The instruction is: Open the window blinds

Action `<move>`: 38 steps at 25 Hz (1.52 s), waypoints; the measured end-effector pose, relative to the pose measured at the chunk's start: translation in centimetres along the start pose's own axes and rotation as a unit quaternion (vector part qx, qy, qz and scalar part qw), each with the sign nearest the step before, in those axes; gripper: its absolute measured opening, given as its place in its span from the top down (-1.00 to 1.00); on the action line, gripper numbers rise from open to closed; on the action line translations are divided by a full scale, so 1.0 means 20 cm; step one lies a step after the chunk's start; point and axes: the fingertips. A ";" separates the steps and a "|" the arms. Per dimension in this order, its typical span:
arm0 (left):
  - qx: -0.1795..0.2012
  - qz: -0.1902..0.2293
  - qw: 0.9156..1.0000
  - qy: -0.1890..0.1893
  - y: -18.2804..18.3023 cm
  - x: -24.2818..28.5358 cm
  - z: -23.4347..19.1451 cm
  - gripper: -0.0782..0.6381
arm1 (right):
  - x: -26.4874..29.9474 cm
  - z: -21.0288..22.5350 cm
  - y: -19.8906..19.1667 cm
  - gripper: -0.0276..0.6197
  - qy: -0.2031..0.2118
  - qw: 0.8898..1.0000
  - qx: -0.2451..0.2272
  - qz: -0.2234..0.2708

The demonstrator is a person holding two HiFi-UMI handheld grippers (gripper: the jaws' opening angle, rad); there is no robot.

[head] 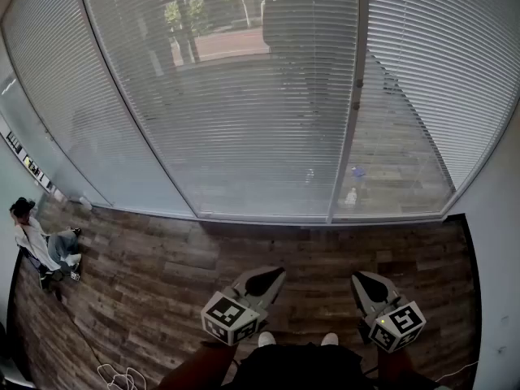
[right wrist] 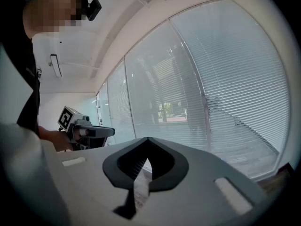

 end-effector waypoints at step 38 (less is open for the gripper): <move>-0.013 0.001 1.000 0.010 -0.03 -0.04 -0.02 0.78 | 0.08 -0.12 -0.05 0.83 0.035 0.999 -0.003 -0.023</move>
Point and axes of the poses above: the fingertips, and each gripper's own axes: x forward along the fingers, z to its right, y out of its top, and after that the axes turned 14 degrees about x, right-handed
